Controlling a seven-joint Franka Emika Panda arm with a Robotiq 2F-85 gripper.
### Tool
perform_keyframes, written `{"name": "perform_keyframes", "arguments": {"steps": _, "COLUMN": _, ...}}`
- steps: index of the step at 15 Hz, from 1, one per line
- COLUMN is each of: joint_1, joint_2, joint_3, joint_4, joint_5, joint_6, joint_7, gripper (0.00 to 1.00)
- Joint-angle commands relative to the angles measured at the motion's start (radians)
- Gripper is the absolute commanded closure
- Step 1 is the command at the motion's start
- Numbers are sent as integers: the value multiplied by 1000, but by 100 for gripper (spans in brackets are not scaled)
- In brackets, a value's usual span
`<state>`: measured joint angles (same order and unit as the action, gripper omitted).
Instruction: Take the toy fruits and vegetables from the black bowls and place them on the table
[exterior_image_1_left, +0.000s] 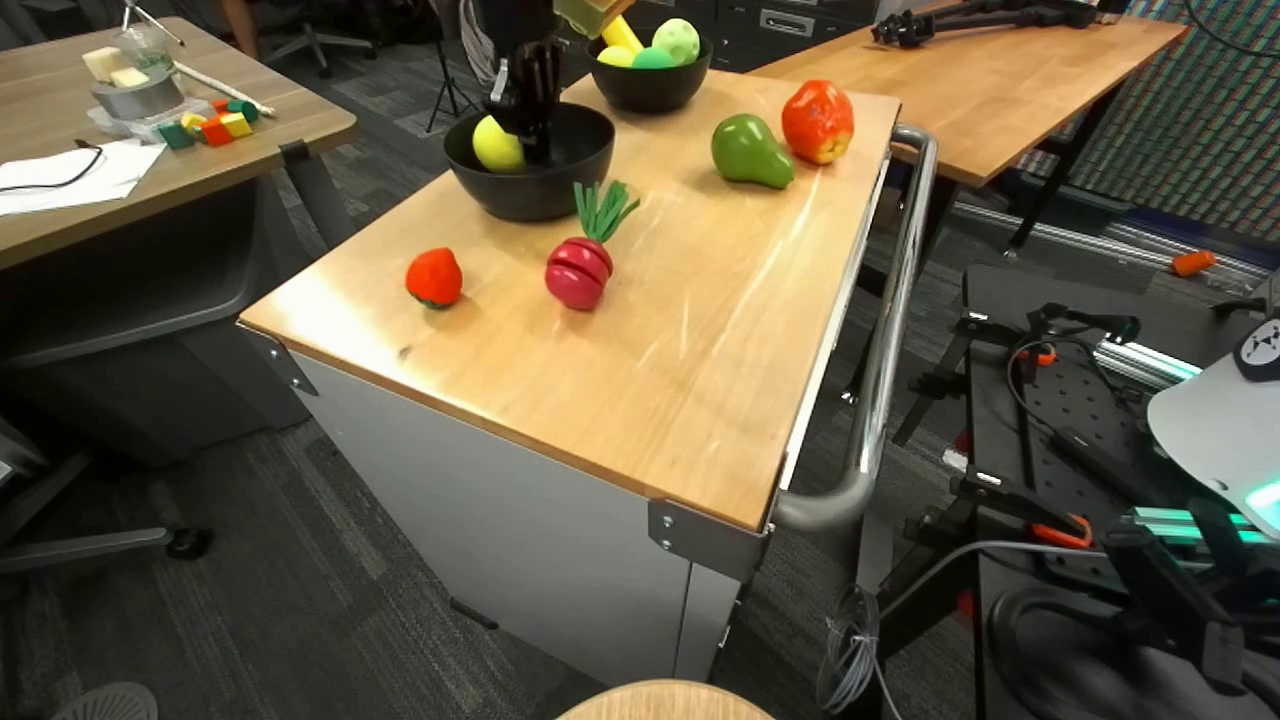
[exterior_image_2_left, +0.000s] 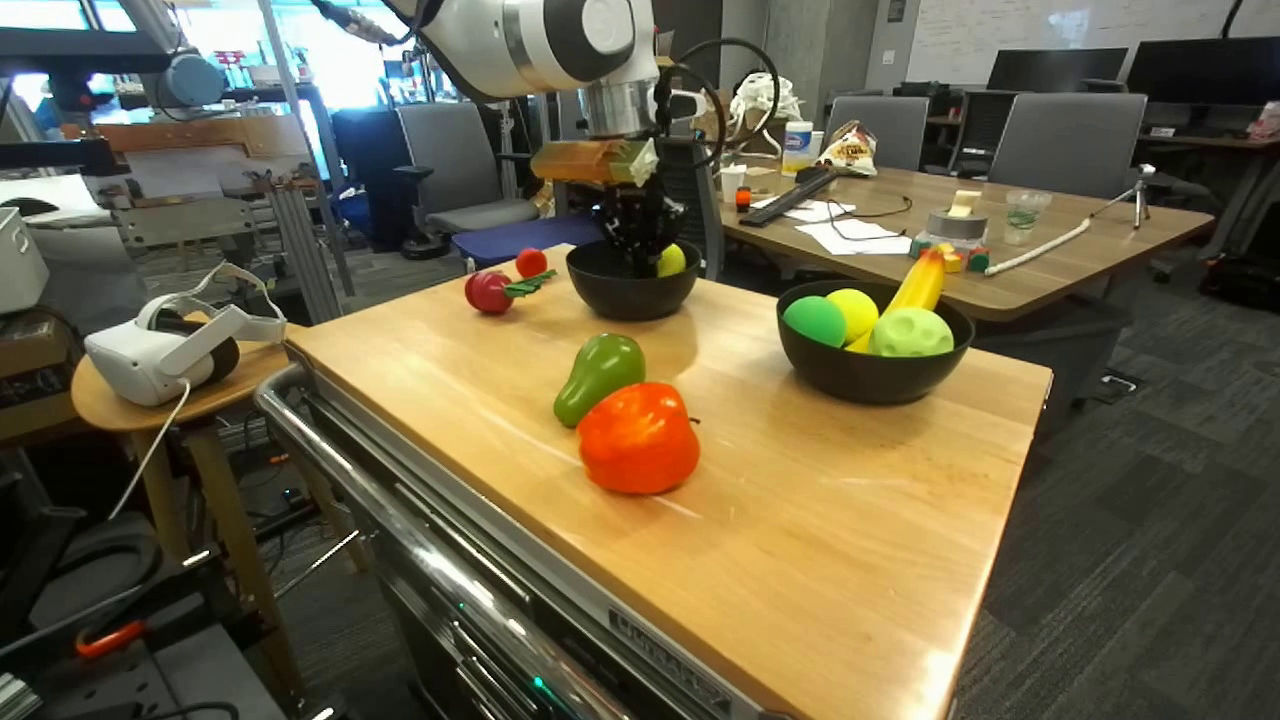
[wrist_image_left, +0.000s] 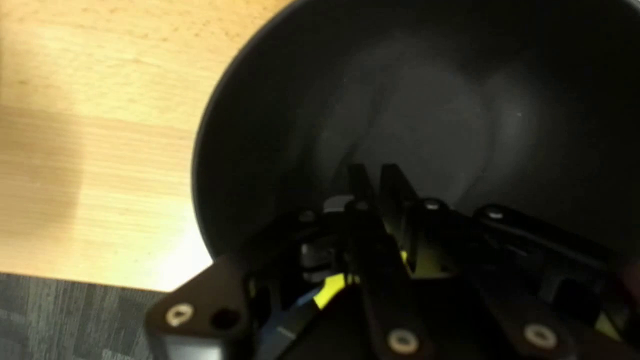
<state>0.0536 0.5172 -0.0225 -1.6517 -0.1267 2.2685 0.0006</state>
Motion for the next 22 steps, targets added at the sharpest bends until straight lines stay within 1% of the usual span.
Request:
{"name": "perform_keyframes", "arguments": {"steps": 1, "joint_1": 0, "joint_2": -51, "joint_3": 3, "joint_4": 19, "joint_5": -29, "joint_6": -9, "joint_7": -37, "gripper": 66}}
{"name": "perform_keyframes", "arguments": {"steps": 2, "joint_1": -1, "joint_2": -55, "joint_3": 2, "joint_4": 22, "joint_5": -30, "joint_6": -6, "joint_7": -36, "gripper": 66}}
{"name": "perform_keyframes", "arguments": {"steps": 3, "joint_1": -2, "joint_2": -58, "joint_3": 4, "joint_4": 24, "joint_5": -28, "joint_6": 0, "joint_7": -39, "gripper": 60}}
{"name": "perform_keyframes", "arguments": {"steps": 9, "joint_1": -4, "joint_2": -47, "joint_3": 12, "joint_4": 25, "joint_5": -14, "joint_6": 1, "joint_7": -43, "gripper": 14}}
{"name": "perform_keyframes", "arguments": {"steps": 11, "joint_1": -5, "joint_2": -41, "joint_3": 12, "joint_4": 23, "joint_5": -12, "joint_6": 1, "joint_7": -41, "gripper": 0}}
{"name": "perform_keyframes", "arguments": {"steps": 14, "joint_1": -6, "joint_2": -32, "joint_3": 13, "joint_4": 21, "joint_5": -6, "joint_6": -21, "joint_7": -36, "gripper": 0}}
{"name": "perform_keyframes", "arguments": {"steps": 19, "joint_1": -8, "joint_2": -12, "joint_3": 18, "joint_4": 12, "joint_5": 8, "joint_6": 5, "joint_7": -31, "gripper": 0}}
{"name": "perform_keyframes", "arguments": {"steps": 22, "joint_1": -5, "joint_2": 1, "joint_3": 17, "joint_4": 14, "joint_5": 5, "joint_6": -10, "joint_7": -26, "gripper": 0}}
